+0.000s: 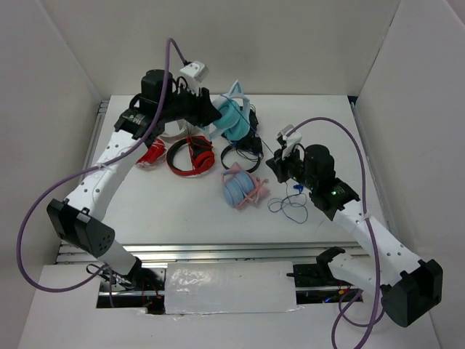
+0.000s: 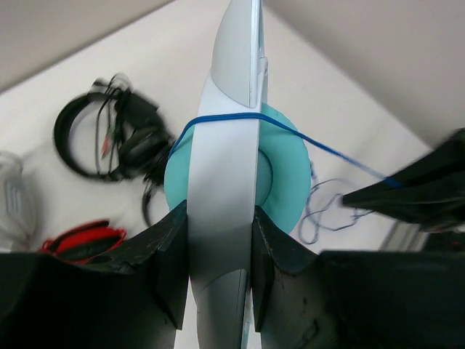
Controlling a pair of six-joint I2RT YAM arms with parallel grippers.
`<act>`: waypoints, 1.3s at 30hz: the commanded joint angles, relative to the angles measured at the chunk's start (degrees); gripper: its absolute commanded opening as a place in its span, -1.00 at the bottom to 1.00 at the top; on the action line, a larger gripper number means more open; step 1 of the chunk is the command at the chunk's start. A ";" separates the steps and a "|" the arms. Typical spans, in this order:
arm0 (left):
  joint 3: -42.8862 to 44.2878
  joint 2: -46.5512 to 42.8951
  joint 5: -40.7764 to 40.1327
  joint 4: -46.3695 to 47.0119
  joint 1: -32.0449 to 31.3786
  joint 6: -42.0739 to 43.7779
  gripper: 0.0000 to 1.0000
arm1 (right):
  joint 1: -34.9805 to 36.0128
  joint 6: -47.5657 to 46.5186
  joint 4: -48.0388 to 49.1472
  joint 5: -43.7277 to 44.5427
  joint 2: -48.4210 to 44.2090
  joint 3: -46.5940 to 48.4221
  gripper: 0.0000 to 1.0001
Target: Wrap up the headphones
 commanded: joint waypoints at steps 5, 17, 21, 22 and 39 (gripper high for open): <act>7.12 -5.77 19.79 10.23 2.86 -6.40 -1.00 | -0.11 2.40 18.93 -7.74 1.99 -8.46 -0.79; 6.24 -13.15 33.09 20.07 1.98 -15.37 -1.00 | -1.08 7.56 41.61 -8.80 17.61 -10.23 -0.54; 4.75 -15.09 36.59 22.89 2.15 -18.35 -1.00 | -2.22 9.16 47.33 -10.63 24.74 -8.47 -0.51; 4.05 -15.35 37.65 25.68 1.98 -19.58 -1.00 | -2.74 9.25 48.21 -11.86 26.15 -7.68 -0.56; -10.36 -13.69 42.76 20.56 -13.12 -5.12 -1.00 | -16.46 1.34 28.19 -20.13 38.82 29.22 -1.00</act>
